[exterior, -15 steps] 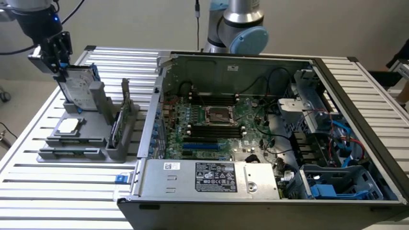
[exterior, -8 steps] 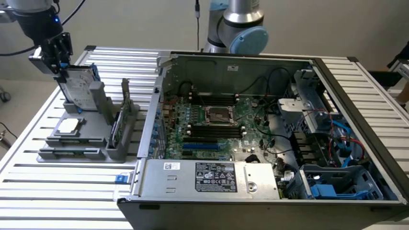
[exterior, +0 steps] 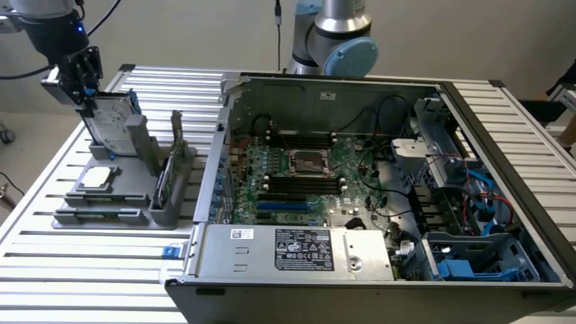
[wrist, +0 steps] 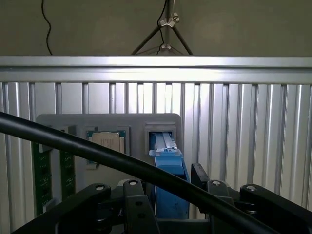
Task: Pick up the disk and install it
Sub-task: 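Pick up the disk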
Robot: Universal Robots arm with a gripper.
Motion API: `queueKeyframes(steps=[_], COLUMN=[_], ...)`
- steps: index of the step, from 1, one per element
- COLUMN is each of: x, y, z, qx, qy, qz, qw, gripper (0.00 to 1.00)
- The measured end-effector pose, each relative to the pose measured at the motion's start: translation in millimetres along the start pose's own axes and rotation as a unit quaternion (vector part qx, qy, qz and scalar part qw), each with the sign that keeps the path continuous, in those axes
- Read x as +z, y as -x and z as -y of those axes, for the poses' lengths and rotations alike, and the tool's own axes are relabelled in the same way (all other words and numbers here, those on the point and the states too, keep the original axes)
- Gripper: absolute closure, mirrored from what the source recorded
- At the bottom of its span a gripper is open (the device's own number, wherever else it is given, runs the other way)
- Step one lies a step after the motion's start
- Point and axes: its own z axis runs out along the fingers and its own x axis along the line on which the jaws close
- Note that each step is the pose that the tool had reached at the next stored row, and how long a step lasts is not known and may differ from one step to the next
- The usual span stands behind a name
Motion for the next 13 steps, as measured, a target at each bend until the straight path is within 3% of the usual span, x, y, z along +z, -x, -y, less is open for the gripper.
queueKeyframes(steps=[3, 10, 12, 13], x=[0.8, 1.3, 1.3, 1.3], y=[0.0, 0.0, 0.0, 0.0], z=[0.0, 0.0, 0.0, 0.0], qx=[0.000, 0.000, 0.000, 0.000], qy=[0.0002, 0.0001, 0.0001, 0.0001], qz=[-0.0019, -0.0021, -0.0020, -0.0021], qw=[1.0000, 1.0000, 1.0000, 1.0000], gripper=[0.52, 0.52, 0.54, 0.61])
